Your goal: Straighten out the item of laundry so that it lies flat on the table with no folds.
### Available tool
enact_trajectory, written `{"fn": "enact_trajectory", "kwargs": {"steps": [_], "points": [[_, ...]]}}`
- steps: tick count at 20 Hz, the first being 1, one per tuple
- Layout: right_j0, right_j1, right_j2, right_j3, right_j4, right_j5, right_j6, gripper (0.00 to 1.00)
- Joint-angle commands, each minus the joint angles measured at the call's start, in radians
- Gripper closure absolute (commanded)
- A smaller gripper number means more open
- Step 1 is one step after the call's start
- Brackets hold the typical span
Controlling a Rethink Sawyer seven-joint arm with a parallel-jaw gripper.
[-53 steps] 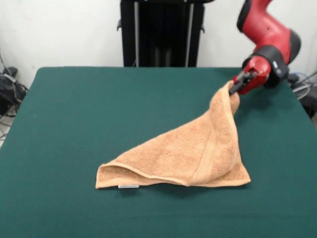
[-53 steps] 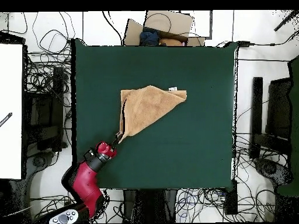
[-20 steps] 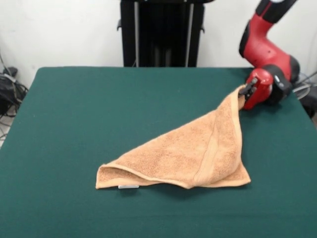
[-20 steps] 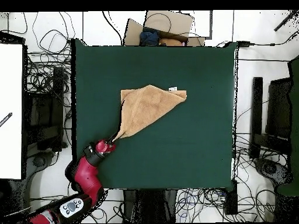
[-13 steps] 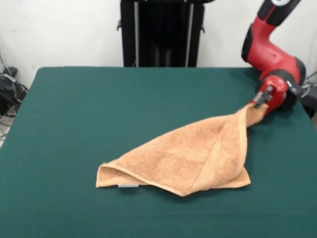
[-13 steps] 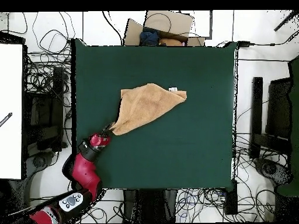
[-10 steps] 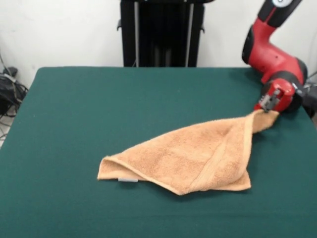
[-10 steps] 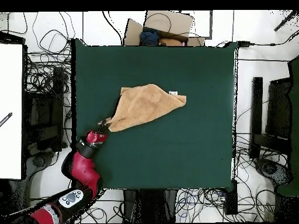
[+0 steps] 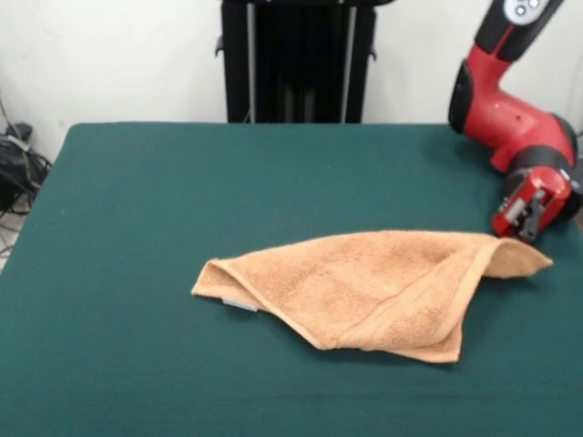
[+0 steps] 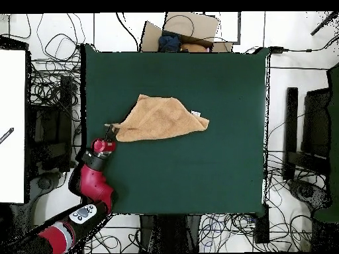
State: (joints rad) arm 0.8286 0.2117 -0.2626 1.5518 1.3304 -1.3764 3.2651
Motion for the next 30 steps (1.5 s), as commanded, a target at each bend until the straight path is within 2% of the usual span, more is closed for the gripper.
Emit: {"fn": "enact_trajectory", "kwargs": {"steps": [1, 4, 7, 9, 11, 20, 24, 30], "points": [[-0.064, 0.194, 0.248, -0.273, -0.136, 0.232, -0.252, 0.0], [-0.081, 0.209, 0.252, -0.321, -0.186, 0.296, -0.282, 0.0], [-0.093, 0.198, 0.258, -0.326, -0.178, 0.393, -0.447, 0.0], [-0.099, 0.176, 0.272, -0.311, -0.139, 0.469, -0.591, 0.0], [-0.102, 0.161, 0.282, -0.305, -0.11, 0.504, -0.683, 0.0], [-0.127, 0.207, 0.33, -0.417, -0.125, 0.505, -0.834, 0.0], [-0.141, 0.198, 0.351, -0.42, -0.113, 0.523, -0.963, 0.0], [-0.163, 0.185, 0.351, -0.398, -0.143, 0.533, -1.032, 0.0]]}}
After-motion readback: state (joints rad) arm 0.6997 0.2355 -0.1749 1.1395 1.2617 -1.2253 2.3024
